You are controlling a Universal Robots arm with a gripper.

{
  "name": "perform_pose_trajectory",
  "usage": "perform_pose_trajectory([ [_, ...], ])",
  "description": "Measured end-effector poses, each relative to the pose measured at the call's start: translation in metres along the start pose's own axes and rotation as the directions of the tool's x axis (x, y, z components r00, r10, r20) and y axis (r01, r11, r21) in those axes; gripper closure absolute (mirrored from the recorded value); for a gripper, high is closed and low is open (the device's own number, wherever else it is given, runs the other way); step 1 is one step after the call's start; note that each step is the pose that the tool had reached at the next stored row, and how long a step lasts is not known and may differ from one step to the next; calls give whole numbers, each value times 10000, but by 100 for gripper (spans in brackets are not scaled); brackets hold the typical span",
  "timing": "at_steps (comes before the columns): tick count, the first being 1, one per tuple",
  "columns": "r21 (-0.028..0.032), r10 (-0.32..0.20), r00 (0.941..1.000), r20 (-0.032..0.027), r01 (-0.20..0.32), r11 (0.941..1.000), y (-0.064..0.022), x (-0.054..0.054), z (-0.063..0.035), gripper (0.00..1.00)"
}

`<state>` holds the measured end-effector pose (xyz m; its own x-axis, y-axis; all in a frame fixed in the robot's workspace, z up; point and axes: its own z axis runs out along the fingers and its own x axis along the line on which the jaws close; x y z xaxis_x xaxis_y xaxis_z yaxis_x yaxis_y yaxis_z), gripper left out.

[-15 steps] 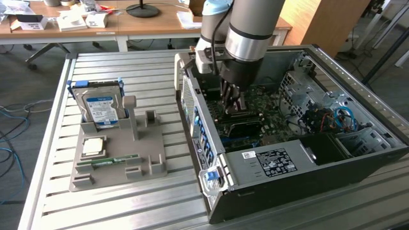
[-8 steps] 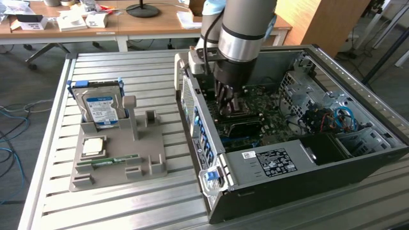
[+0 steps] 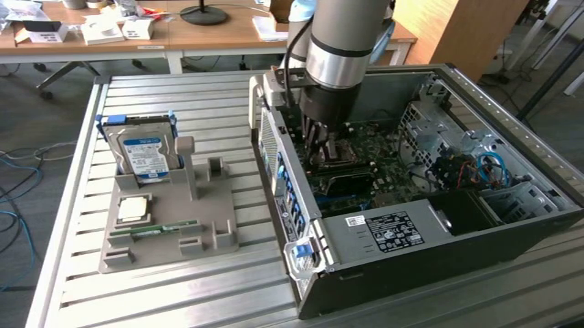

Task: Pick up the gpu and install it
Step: 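Press down on the gpu until it lock into place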

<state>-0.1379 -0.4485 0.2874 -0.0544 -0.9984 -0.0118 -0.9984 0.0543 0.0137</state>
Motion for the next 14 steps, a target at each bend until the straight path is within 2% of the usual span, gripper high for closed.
perform_pose_trajectory([
  [7, -14, 2, 10000, -2, -2, 10000, -1, 0, 0, 89],
  [9, -38, 0, 10000, -2, 0, 10000, -9, 0, 0, 89],
  [12, -113, 3, 10000, -7, -3, 9999, -36, -2, -1, 89],
  [14, -125, 3, 10000, -7, -3, 9999, -40, -2, -1, 89],
])
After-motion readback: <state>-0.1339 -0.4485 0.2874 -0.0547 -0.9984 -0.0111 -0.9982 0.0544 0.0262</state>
